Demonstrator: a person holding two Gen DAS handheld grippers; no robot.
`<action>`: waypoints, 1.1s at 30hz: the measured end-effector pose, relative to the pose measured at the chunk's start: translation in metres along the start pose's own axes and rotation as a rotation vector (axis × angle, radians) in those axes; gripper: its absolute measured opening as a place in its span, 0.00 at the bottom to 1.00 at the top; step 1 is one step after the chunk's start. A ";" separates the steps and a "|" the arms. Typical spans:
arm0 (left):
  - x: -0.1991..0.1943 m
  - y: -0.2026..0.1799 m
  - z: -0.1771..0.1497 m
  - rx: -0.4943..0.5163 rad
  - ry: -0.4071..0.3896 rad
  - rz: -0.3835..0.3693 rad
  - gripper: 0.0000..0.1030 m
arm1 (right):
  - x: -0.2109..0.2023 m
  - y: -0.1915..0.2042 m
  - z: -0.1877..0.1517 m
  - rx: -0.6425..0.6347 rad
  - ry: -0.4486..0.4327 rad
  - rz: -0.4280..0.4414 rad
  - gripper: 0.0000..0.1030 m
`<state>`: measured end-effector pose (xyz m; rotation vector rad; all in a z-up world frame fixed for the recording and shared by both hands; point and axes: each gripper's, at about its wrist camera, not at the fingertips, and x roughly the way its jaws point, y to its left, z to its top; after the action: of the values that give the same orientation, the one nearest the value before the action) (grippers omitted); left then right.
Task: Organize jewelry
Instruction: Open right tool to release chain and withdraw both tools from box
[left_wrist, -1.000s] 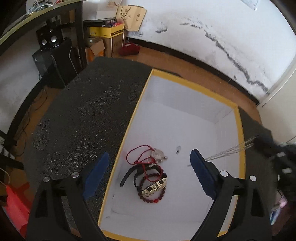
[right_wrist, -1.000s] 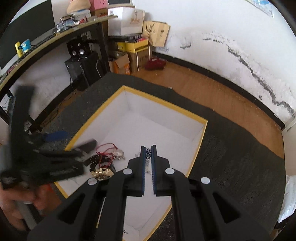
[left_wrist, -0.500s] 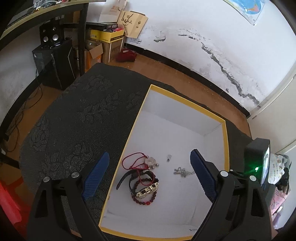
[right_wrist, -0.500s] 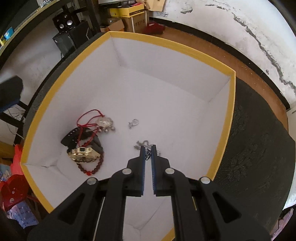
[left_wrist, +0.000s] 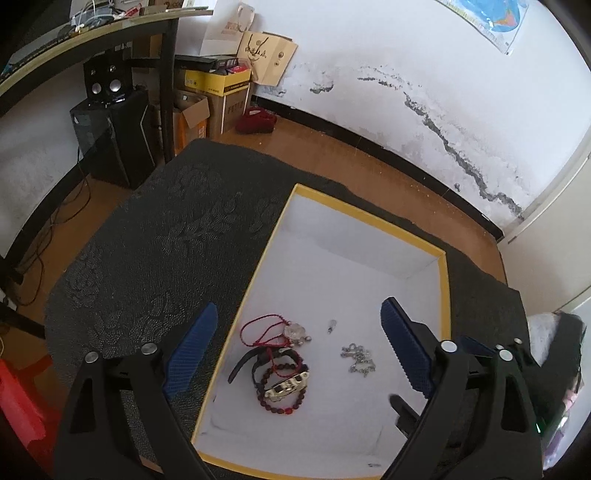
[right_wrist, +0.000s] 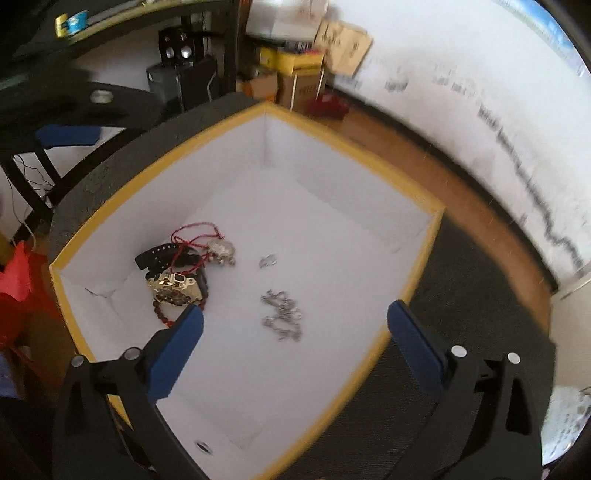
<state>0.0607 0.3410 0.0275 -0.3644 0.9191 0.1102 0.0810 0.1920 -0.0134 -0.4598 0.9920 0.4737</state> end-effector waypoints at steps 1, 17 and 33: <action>-0.002 -0.004 0.000 0.004 -0.007 -0.005 0.87 | -0.008 -0.002 -0.004 -0.001 -0.024 -0.009 0.94; -0.012 -0.177 -0.104 0.251 -0.075 -0.116 0.92 | -0.091 -0.206 -0.193 0.475 -0.091 -0.268 0.94; 0.059 -0.301 -0.169 0.367 -0.087 -0.106 0.93 | -0.082 -0.287 -0.294 0.625 -0.052 -0.304 0.94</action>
<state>0.0426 -0.0034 -0.0339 -0.0655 0.8127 -0.1382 0.0078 -0.2202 -0.0369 -0.0293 0.9431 -0.1063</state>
